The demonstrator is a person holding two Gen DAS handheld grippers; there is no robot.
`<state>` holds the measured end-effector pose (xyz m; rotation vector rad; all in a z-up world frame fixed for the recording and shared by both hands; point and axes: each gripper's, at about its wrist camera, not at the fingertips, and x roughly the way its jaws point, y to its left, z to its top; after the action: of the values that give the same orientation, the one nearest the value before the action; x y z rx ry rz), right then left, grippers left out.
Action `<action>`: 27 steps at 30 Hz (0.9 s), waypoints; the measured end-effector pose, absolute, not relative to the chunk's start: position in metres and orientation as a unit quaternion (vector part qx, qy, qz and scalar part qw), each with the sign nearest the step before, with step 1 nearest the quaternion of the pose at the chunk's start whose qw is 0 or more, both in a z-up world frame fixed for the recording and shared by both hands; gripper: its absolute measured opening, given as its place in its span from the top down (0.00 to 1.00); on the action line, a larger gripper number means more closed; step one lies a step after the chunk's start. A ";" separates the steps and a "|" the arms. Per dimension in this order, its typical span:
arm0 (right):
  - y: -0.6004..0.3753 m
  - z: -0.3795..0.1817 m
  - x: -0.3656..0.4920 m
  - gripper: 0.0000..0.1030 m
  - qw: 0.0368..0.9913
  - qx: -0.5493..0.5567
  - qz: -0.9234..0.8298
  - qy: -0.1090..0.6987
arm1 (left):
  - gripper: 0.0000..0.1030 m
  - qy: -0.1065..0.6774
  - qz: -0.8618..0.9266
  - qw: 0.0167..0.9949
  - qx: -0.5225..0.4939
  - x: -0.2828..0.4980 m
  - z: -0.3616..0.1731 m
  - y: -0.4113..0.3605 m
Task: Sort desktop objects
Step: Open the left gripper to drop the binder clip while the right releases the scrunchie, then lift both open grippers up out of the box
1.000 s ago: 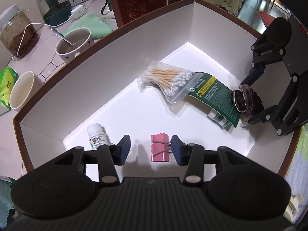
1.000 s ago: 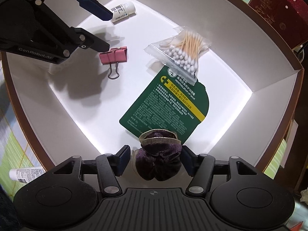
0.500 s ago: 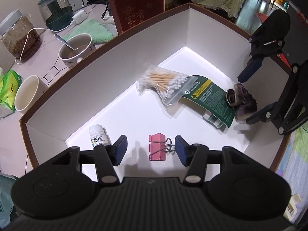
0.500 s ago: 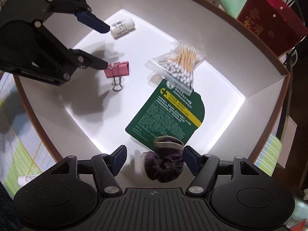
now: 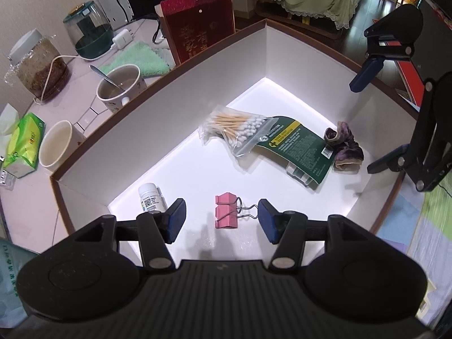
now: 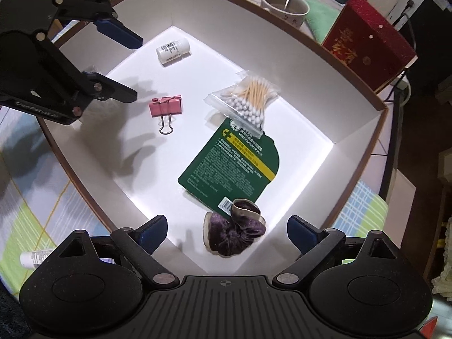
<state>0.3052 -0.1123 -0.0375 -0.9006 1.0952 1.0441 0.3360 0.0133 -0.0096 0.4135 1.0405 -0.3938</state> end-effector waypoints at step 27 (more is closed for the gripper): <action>-0.160 0.032 0.287 0.09 0.734 -0.287 0.443 0.428 | 0.34 0.442 -0.130 0.860 0.218 0.269 0.051 0.010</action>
<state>0.2865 -0.1602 0.0322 -0.6311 0.9409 0.9749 0.2689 0.0098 0.0509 0.4571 0.9272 -0.2728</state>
